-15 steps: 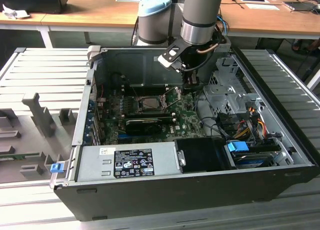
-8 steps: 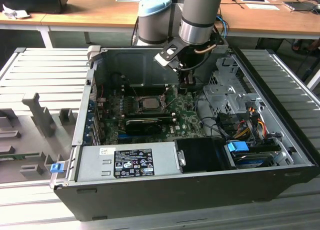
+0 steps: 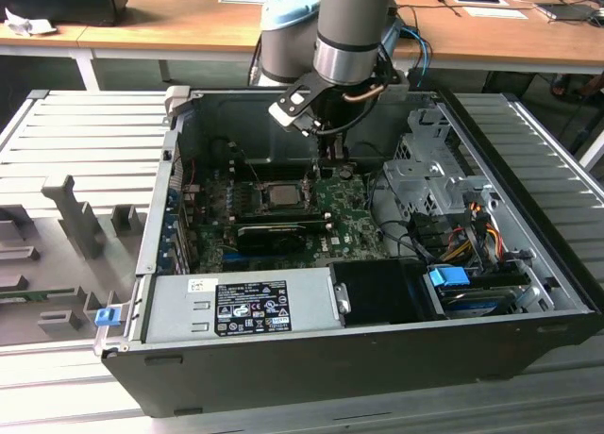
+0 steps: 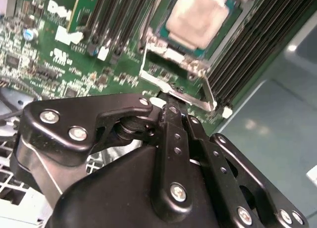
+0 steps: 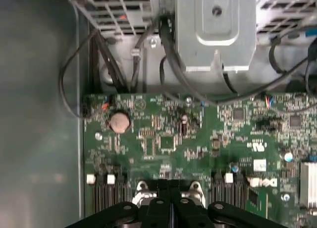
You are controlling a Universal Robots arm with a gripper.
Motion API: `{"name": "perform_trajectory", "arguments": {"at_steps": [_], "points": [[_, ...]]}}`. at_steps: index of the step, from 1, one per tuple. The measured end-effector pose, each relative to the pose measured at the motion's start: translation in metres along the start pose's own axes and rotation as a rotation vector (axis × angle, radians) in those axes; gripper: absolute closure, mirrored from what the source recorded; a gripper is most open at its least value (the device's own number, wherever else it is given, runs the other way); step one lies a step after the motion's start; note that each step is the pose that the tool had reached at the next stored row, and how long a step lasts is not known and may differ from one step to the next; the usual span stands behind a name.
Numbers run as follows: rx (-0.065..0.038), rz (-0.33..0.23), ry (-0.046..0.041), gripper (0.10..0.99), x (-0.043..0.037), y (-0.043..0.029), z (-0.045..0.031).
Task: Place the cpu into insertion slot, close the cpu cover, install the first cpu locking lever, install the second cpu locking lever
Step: 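Close the cpu cover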
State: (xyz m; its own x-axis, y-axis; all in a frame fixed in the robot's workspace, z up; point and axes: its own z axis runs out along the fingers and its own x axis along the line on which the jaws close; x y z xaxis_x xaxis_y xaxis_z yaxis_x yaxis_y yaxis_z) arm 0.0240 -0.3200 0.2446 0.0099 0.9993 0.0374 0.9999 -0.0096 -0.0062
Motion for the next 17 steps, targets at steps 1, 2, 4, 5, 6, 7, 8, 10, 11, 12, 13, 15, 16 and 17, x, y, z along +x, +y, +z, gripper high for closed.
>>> {"name": "perform_trajectory", "arguments": {"at_steps": [1, 2, 4, 5, 6, 7, 8, 10, 11, 12, 13, 15, 16, 17], "points": [[0.0, 0.0, 0.0001, 0.98, 0.0, -0.0037, 0.0003], [0.0, -0.002, -0.0001, 0.98, -0.0001, -0.0104, 0.001], [0.0, -0.003, 0.0, 0.98, -0.0003, -0.0222, 0.0037], [0.0, -0.004, -0.0001, 0.98, -0.0005, -0.0294, 0.0066], [0.0, -0.004, -0.0001, 0.98, -0.0005, -0.0314, 0.0084], [0.0, -0.006, 0.0, 0.98, -0.0006, -0.0337, 0.0118], [0.0, -0.009, 0.0006, 0.98, -0.0007, -0.0363, 0.0137], [0.0, -0.016, 0.0021, 0.98, -0.0009, -0.0406, 0.0146], [0.0, -0.016, 0.0025, 0.98, -0.001, -0.045, 0.0146], [0.001, -0.016, 0.0034, 0.98, -0.001, -0.0486, 0.0146], [0.0, -0.016, 0.0048, 0.98, -0.001, -0.0518, 0.0147], [0.001, -0.016, 0.0066, 0.98, -0.0011, -0.0575, 0.0147], [0.0, -0.016, 0.007, 0.98, -0.0011, -0.0591, 0.0147], [0.0, -0.016, 0.007, 0.98, -0.0011, -0.0604, 0.0147]]}}
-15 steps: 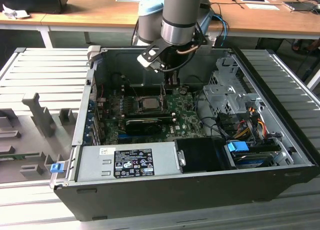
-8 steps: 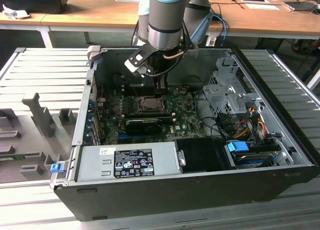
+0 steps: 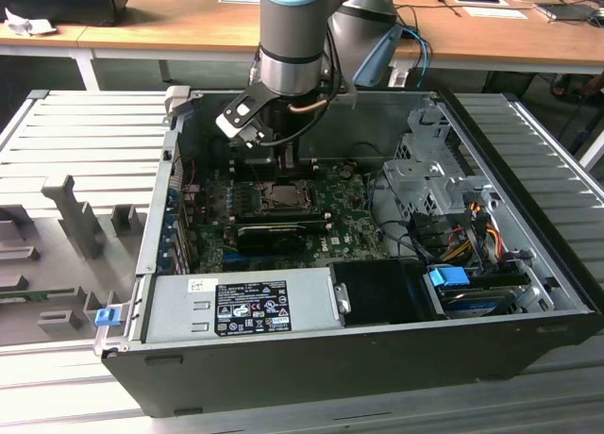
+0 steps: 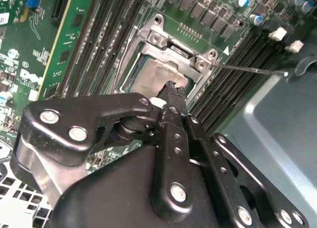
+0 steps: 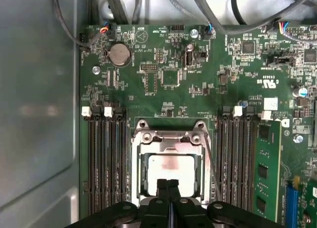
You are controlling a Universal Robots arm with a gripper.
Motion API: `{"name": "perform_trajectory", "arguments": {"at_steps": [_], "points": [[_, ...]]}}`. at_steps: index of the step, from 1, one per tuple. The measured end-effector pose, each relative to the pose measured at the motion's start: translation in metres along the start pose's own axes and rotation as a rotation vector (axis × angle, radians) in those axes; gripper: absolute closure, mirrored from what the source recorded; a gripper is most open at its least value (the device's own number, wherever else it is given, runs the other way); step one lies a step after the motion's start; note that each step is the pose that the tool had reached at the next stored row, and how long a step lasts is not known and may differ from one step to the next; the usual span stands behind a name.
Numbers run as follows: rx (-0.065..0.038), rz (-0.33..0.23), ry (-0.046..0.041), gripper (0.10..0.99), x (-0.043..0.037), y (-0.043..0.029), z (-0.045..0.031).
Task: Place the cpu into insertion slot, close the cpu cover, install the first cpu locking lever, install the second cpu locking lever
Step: 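Install the first cpu locking lever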
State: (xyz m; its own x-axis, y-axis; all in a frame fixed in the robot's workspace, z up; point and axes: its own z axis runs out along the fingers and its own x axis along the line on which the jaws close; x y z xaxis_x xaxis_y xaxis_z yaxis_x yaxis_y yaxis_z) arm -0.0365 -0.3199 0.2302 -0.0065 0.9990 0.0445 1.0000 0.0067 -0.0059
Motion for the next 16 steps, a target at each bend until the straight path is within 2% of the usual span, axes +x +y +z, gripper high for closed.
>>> {"name": "perform_trajectory", "arguments": {"at_steps": [4, 8, 11, 13, 16], "points": [[0.0, 0.0, -0.0001, 0.98, 0.0, -0.0026, 0.0], [0.0, 0.0, 0.0, 0.98, 0.0002, -0.0032, -0.0046], [0.0, 0.0, 0.0, 0.98, 0.0005, -0.0033, -0.0128], [0.0, 0.0, -0.0001, 0.98, 0.001, -0.0035, -0.0235], [0.0, 0.0, 0.0, 0.98, 0.0012, -0.0036, -0.0287]]}}
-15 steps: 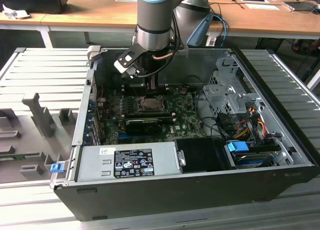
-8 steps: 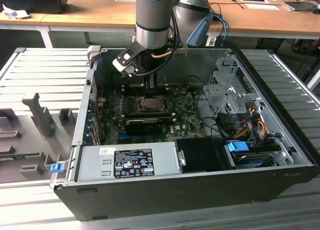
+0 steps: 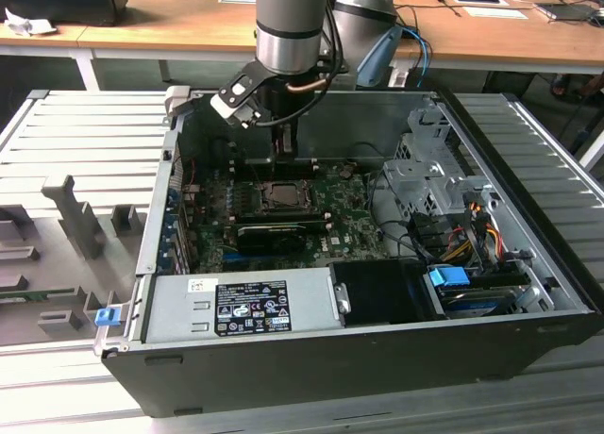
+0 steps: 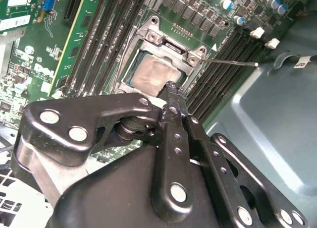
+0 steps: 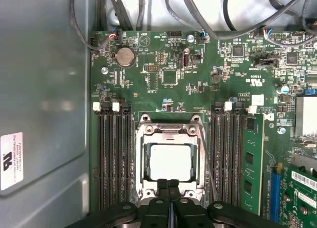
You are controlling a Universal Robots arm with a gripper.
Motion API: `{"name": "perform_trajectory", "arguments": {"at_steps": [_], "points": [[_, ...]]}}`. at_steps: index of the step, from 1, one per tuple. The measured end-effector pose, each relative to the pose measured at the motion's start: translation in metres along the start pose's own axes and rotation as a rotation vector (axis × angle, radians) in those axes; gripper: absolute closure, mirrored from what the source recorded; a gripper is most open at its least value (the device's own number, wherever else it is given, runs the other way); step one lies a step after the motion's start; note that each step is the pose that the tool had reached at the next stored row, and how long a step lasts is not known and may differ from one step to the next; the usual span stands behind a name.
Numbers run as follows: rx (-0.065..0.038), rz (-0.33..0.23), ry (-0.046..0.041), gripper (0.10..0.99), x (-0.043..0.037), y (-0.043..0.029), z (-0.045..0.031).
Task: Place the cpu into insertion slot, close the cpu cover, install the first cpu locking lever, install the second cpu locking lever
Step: 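Install the first cpu locking lever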
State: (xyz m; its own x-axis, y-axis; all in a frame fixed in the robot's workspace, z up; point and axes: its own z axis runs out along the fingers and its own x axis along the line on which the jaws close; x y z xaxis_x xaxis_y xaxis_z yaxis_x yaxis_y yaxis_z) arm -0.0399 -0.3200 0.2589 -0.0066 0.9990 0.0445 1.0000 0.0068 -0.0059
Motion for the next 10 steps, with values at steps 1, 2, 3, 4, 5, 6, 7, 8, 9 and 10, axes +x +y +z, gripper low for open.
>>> {"name": "perform_trajectory", "arguments": {"at_steps": [1, 2, 3, 4, 5, 6, 7, 8, 9, 10], "points": [[0.0, 0.0, -0.0001, 0.98, 0.0001, -0.0001, -0.0015], [0.0, 0.0, 0.0, 0.98, 0.0002, -0.0002, -0.0037], [0.0, 0.0, 0.0, 0.98, 0.0002, -0.0002, -0.0044], [0.0, 0.0, 0.0001, 0.98, 0.0002, -0.0002, -0.0053], [0.0, 0.0, 0.0001, 0.98, 0.0003, -0.0002, -0.0058], [0.0, 0.0, 0.0001, 0.98, 0.0003, -0.0002, -0.0065], [0.0, 0.0, 0.0001, 0.98, 0.0004, -0.0002, -0.0078], [0.0, -0.002, 0.0003, 0.98, 0.0004, -0.0004, -0.0082], [0.002, -0.042, -0.0002, 0.98, 0.0003, -0.0006, -0.0083], [0.003, -0.067, -0.0004, 0.98, 0.0003, -0.0006, -0.0083]]}}
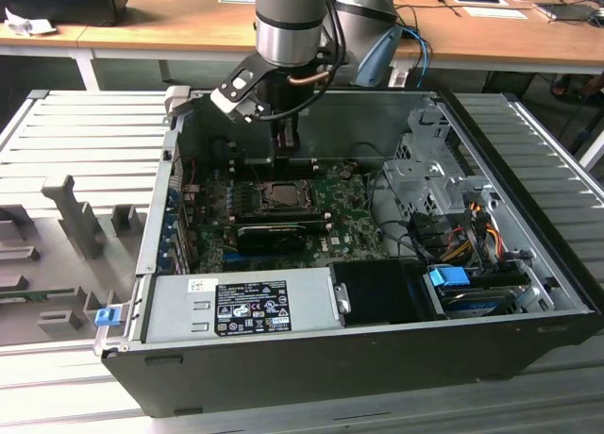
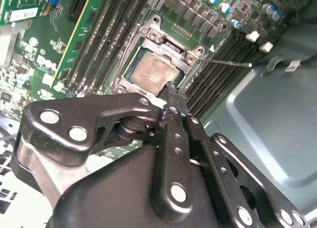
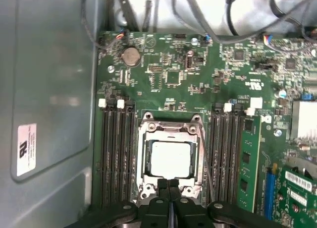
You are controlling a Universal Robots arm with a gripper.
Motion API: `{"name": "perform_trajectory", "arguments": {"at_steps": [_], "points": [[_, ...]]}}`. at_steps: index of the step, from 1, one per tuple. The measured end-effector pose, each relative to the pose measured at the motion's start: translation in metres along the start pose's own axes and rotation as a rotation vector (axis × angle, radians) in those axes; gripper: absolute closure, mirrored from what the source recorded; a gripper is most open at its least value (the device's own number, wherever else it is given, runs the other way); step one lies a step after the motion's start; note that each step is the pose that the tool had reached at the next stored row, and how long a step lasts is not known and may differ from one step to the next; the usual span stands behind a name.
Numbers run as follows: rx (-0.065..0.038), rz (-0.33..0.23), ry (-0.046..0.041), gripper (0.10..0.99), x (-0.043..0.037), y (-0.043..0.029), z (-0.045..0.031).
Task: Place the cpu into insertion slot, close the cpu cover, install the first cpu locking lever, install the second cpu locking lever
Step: 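Install the first cpu locking lever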
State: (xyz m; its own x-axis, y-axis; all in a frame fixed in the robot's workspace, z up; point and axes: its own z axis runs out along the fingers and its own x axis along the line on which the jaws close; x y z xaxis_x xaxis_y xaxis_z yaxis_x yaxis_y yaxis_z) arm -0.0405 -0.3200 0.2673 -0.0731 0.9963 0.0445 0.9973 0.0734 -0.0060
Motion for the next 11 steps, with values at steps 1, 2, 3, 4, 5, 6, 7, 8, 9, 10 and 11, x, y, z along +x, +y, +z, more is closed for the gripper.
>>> {"name": "perform_trajectory", "arguments": {"at_steps": [1, 2, 3, 4, 5, 6, 7, 8, 9, 10, 11], "points": [[0.001, -0.033, -0.0001, 0.98, 0.0, 0.0, 0.0], [0.003, -0.059, -0.0003, 0.98, 0.0, 0.0, 0.0], [0.004, -0.089, -0.0004, 0.98, 0.0, 0.0, 0.0001], [0.005, -0.106, -0.0006, 0.98, 0.0, 0.0001, 0.0], [0.005, -0.12, -0.0007, 0.98, 0.0, 0.0, 0.0], [0.006, -0.143, -0.0007, 0.98, 0.0, 0.0, 0.0001], [0.007, -0.156, -0.0009, 0.98, 0.0, 0.0, 0.0], [0.007, -0.167, -0.0009, 0.98, 0.0, 0.0, 0.0], [0.008, -0.185, -0.001, 0.98, 0.0, 0.0, 0.0001], [0.009, -0.207, -0.0012, 0.98, 0.0, 0.0, 0.0], [0.01, -0.216, -0.0012, 0.98, 0.0, 0.0001, 0.0001]]}}
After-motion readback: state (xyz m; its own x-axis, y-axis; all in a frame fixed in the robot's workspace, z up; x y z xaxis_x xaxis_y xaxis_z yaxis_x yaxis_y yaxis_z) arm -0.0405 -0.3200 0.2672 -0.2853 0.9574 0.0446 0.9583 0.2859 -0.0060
